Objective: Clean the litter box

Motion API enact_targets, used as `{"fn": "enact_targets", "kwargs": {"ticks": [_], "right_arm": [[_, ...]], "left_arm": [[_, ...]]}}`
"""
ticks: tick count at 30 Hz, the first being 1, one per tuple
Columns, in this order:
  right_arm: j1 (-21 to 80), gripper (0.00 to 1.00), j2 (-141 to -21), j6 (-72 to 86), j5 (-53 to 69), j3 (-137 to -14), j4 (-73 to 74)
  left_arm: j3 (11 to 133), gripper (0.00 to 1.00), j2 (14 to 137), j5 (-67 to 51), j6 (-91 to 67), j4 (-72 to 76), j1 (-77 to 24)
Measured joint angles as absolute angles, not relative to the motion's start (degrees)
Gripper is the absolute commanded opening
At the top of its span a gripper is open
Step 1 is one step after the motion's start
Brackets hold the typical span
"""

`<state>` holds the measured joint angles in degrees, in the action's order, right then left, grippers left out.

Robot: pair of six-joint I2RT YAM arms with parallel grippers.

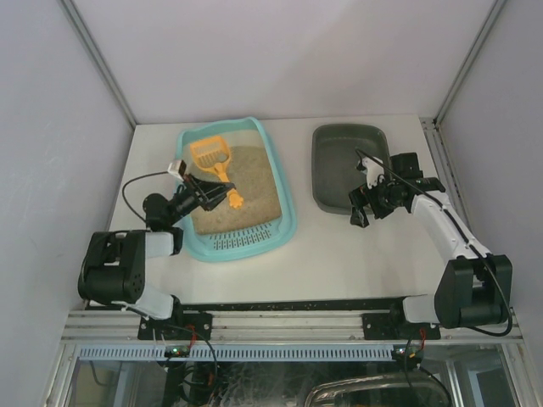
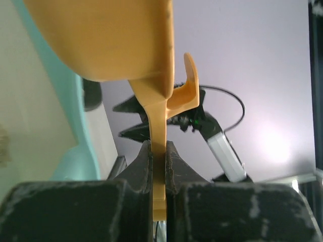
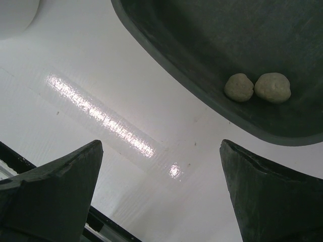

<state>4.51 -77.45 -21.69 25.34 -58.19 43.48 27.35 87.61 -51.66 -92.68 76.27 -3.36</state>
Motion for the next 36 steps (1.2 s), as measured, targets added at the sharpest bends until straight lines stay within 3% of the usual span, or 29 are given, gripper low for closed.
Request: {"fn": "enact_targets", "kwargs": {"ticks": [5, 12, 14, 19, 26, 31, 36], "right_arm": [[4.5, 1.0, -75.7, -21.7, 25.3, -57.8, 43.5], [4.5, 1.0, -75.1, -21.7, 24.8, -57.8, 43.5], [4.5, 1.0, -75.1, -21.7, 24.6, -57.8, 43.5], [4.9, 1.0, -75.1, -21.7, 23.8, -57.8, 43.4], [5.1, 1.0, -75.0, -21.7, 22.9, -57.4, 43.1], [5.1, 1.0, -74.3, -21.7, 22.6, -57.4, 43.0], [5.1, 1.0, -72.3, -21.5, 21.9, -57.4, 42.3]], "left_arm": [[22.5, 0.0, 82.4, -50.6, -88.2, 65.5, 3.8], [26.0, 0.0, 61.1, -47.7, -65.6, 27.2, 3.5], [26.5, 0.0, 59.7, -49.3, -67.0, 31.5, 3.6], [25.5, 0.0, 69.7, -54.3, -87.8, 65.4, 1.5], [25.7, 0.0, 75.7, -57.3, -96.9, 78.5, -3.8], [29.8, 0.0, 80.6, -57.1, -94.6, 72.4, -6.6], [46.3, 0.0, 83.7, -53.7, -77.3, 41.9, -14.7]]}}
